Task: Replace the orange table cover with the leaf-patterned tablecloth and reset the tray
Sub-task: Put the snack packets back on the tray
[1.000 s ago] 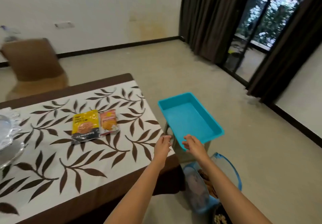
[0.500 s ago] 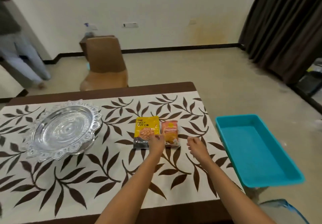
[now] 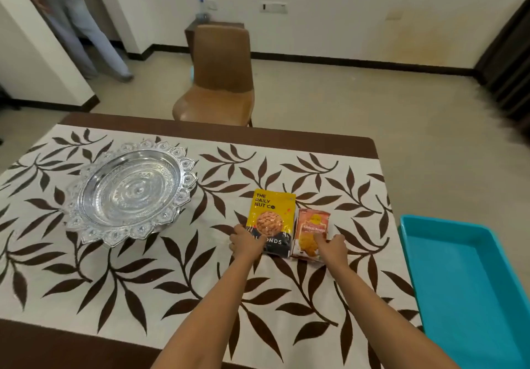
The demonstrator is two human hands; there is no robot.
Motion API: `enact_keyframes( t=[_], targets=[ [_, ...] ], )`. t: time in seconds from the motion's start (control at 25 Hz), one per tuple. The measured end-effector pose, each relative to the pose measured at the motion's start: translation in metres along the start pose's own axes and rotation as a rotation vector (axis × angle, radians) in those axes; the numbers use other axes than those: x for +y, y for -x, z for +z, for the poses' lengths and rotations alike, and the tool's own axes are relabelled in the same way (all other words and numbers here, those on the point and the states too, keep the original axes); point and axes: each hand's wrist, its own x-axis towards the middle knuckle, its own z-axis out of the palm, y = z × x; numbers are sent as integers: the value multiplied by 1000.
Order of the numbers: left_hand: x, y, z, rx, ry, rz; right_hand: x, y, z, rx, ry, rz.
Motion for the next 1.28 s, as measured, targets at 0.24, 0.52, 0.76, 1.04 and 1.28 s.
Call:
enact_keyframes(
  t=[0.24, 0.52, 0.76, 1.04, 1.28],
  targets=[
    [0, -1, 3, -15, 72, -30, -2, -2, 24, 77, 190, 53],
    [22, 3, -71, -380, 421, 175, -31, 7, 27, 6, -140, 129],
    [2, -3, -231, -177, 803, 354, -115, 53, 58, 40, -422, -69],
    [-83, -70, -337, 123, 625, 219, -220, 105, 153, -214, -513, -319],
    [-99, -93, -340, 525, 252, 216, -266, 131, 230, -349, -357, -395]
  ],
)
